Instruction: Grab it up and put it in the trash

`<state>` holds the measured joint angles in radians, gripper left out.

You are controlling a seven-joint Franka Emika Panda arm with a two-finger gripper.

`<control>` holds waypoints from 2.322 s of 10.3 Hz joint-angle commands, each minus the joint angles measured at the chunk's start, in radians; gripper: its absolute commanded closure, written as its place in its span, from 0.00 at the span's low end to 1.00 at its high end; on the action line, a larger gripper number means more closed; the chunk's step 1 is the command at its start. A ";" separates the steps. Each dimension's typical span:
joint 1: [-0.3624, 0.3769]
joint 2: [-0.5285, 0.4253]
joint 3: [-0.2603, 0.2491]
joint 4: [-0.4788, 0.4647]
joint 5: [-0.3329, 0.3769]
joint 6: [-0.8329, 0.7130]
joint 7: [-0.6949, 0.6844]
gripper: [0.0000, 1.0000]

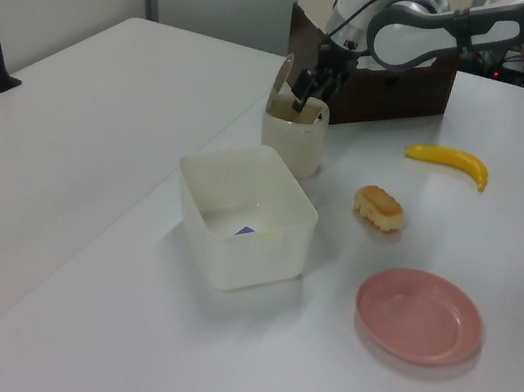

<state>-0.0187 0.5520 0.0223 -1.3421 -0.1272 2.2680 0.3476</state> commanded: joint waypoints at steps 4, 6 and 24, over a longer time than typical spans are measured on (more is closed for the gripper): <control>-0.040 -0.214 -0.010 -0.014 0.015 -0.316 0.047 0.00; -0.061 -0.300 -0.009 -0.031 0.026 -0.463 -0.039 0.00; -0.136 -0.606 -0.013 -0.299 0.141 -0.558 -0.254 0.00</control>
<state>-0.1635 -0.0188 0.0153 -1.6021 -0.0085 1.6821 0.1239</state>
